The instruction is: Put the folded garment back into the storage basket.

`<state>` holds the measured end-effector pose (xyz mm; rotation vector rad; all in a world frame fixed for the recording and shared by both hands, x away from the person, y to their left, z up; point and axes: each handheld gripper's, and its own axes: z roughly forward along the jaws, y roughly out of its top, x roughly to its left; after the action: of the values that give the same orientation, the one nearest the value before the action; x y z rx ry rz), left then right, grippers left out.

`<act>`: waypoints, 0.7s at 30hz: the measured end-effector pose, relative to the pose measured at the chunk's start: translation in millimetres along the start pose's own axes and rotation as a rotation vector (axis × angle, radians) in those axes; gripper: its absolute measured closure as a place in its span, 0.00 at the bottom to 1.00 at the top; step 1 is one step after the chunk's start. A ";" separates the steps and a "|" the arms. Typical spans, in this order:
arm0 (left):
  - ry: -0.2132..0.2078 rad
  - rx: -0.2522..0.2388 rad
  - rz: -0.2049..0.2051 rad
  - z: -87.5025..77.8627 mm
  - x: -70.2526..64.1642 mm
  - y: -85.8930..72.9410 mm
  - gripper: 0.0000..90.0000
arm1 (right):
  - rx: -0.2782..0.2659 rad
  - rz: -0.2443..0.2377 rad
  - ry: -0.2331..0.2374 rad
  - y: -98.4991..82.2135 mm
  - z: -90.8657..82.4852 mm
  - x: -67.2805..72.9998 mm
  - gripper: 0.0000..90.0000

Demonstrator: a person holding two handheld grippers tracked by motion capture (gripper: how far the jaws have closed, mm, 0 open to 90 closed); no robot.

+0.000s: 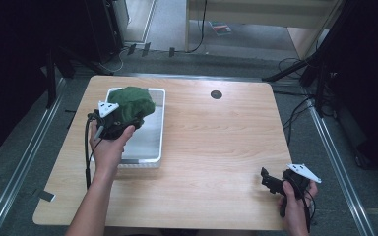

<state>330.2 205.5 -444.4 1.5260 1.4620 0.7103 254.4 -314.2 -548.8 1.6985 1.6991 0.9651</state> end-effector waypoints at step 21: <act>0.026 0.107 0.015 43.7 23.4 -13.5 0.32 | -0.001 -0.002 0.000 -0.1 -0.1 0.1 0.00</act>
<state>365.2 218.3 -479.8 1.6162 1.5308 0.6723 254.3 -314.1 -548.8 1.6962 1.6992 0.9649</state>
